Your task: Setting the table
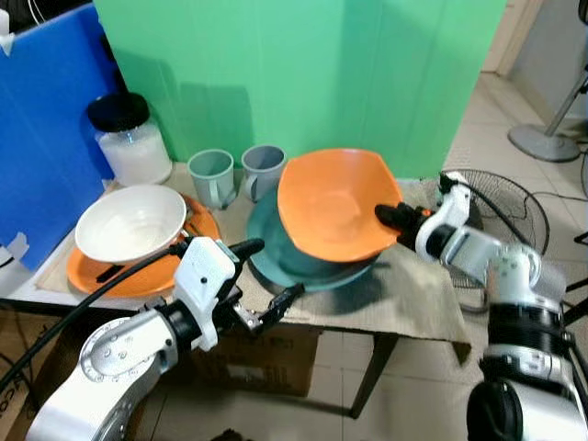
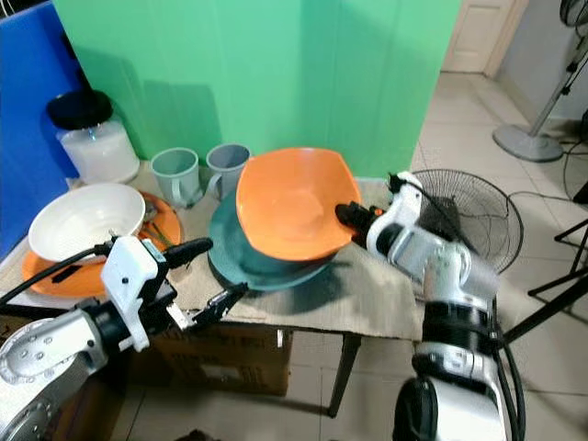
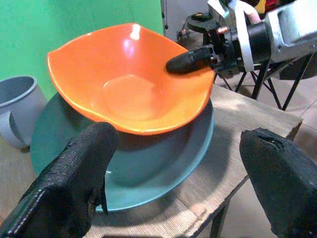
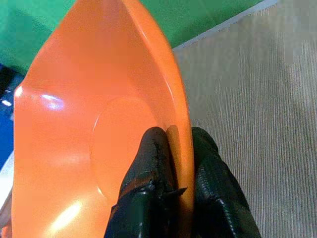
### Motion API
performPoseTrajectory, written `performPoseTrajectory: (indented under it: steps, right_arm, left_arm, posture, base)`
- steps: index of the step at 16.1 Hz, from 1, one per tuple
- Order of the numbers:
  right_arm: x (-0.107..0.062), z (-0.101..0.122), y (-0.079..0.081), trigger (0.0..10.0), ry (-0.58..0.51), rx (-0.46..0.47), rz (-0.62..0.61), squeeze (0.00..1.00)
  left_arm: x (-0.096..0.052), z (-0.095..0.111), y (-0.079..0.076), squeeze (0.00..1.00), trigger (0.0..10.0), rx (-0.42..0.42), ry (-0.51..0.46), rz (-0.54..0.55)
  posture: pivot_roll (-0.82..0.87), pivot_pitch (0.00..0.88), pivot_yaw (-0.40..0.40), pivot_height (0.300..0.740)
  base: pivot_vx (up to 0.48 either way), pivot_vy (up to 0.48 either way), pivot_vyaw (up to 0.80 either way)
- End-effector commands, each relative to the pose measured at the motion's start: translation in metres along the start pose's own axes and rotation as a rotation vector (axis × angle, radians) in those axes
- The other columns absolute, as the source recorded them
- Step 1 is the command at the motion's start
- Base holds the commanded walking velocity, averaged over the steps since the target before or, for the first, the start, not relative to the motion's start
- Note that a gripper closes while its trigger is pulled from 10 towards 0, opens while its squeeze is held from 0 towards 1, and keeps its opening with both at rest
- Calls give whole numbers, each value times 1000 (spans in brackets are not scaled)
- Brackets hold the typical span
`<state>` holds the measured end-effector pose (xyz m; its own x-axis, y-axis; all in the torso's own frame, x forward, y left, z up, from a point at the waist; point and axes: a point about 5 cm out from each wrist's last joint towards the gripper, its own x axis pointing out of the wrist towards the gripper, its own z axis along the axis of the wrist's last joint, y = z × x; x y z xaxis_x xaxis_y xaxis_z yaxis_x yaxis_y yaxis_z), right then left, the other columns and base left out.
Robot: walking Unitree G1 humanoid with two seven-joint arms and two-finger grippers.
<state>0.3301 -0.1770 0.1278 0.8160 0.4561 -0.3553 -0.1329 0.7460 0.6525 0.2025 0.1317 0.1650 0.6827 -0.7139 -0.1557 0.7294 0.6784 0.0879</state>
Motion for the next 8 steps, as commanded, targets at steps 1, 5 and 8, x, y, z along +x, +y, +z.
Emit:
performPoseTrajectory:
  steps: [1,5,8]
  right_arm:
    - [-1,-2,3,0,-5,-31,40,0]
    - [-6,-18,-10,0,0,84,116,0]
    - [-6,-23,-13,0,24,309,176,0]
  left_arm:
    - [2,1,1,0,10000,12,-4,-2]
    - [3,1,0,0,10000,9,-4,-8]
    - [1,0,1,0,10000,6,-1,-5]
  posture:
    - [-25,0,28,740]
    - [-22,0,29,740]
    - [-19,0,27,740]
  base:
    - [0,0,0]
    - [0,0,0]
    - [0,0,0]
